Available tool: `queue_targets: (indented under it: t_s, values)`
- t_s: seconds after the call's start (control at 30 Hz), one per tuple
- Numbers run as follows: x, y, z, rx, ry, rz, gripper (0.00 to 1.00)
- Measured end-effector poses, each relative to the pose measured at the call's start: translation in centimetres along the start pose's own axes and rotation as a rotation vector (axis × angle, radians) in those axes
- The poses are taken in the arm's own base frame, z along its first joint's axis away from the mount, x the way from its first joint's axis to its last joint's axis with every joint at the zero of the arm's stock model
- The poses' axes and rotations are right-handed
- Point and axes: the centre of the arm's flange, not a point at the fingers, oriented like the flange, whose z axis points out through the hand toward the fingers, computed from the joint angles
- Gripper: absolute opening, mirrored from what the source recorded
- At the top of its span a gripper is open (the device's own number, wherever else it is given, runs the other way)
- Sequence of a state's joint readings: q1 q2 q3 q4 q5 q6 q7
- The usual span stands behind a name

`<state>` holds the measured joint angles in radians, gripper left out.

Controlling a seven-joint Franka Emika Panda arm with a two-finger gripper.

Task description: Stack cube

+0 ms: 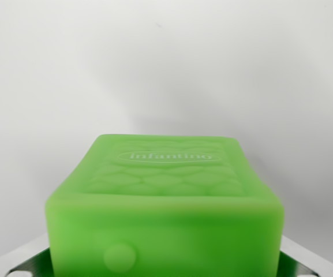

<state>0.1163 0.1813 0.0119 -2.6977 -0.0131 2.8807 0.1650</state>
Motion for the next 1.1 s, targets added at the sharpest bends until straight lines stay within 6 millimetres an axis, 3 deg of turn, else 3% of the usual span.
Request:
queue_targets:
  t_s: [0.37,1.1]
  values:
    - [0.1,0.0,-3.6,0.0,0.005,0.002,0.0]
    - [1.7,1.5,-4.6,-0.001,0.0,0.154,0.0]
